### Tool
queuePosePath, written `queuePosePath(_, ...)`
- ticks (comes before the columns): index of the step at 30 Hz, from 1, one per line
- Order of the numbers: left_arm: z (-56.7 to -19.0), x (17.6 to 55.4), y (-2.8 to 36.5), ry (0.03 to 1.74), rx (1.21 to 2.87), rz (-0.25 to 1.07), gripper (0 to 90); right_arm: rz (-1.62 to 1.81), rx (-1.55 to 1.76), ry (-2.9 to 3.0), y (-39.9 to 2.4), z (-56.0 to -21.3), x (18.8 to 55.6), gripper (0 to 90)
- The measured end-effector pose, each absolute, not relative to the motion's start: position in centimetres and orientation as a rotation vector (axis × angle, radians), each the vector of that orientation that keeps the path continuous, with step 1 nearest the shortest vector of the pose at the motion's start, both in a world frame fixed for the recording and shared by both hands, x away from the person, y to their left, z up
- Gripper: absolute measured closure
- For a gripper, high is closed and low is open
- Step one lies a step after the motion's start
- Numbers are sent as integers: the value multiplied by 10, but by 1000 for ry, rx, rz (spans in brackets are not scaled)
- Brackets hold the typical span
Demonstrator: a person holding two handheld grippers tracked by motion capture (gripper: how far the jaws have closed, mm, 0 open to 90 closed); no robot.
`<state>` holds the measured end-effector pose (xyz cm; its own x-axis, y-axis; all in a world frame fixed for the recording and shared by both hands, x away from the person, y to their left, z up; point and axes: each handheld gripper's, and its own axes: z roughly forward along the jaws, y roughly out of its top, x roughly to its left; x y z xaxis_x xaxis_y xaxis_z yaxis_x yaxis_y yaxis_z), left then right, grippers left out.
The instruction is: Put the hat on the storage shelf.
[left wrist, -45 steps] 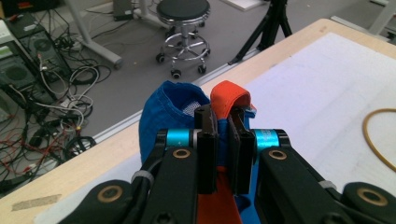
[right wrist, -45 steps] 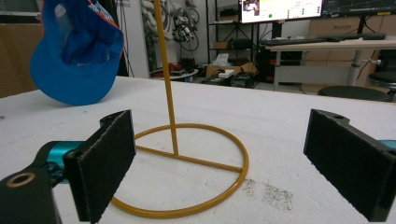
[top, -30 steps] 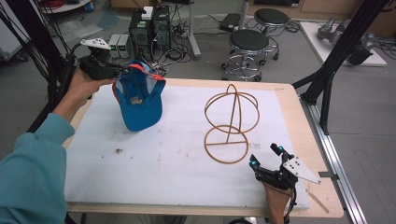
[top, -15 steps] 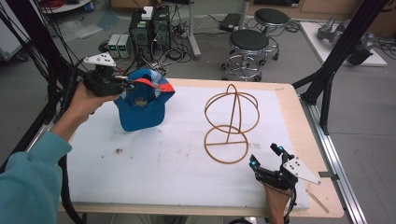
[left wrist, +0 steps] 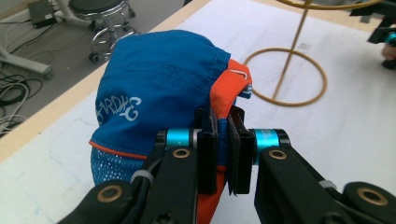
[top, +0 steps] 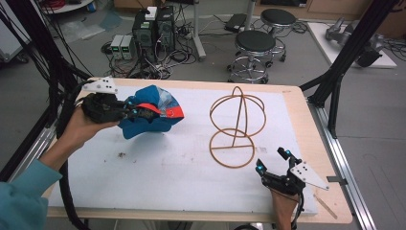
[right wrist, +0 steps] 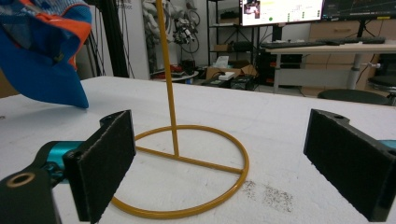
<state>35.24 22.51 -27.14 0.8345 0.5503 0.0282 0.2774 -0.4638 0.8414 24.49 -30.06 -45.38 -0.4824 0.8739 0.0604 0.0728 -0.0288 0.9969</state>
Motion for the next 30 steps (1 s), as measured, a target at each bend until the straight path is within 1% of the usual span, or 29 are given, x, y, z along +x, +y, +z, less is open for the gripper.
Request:
queuePosePath(9,-299,333,221,584,2091,305,840,1580,1012,1602,-301,-454,245,80)
queuePosePath(17,-311,322,212,553,2117,240,836,1581,1016,1603,-301,-454,245,80)
queuePosePath(22,-321,314,209,534,2132,185,815,1580,1013,1602,-301,-454,245,80)
queuePosePath(25,-326,310,207,521,2140,149,770,1579,1010,1601,-301,-454,245,80)
queuePosePath(26,-327,308,206,509,2139,134,737,1578,1011,1600,-301,-454,245,80)
queuePosePath(27,-329,307,206,492,2139,127,737,1578,1011,1600,-301,-454,245,80)
queuePosePath(28,-331,306,207,490,2136,118,716,1579,1010,1600,-301,-454,245,80)
queuePosePath(30,-335,305,207,488,2139,88,613,1579,1010,1599,-300,-454,244,80)
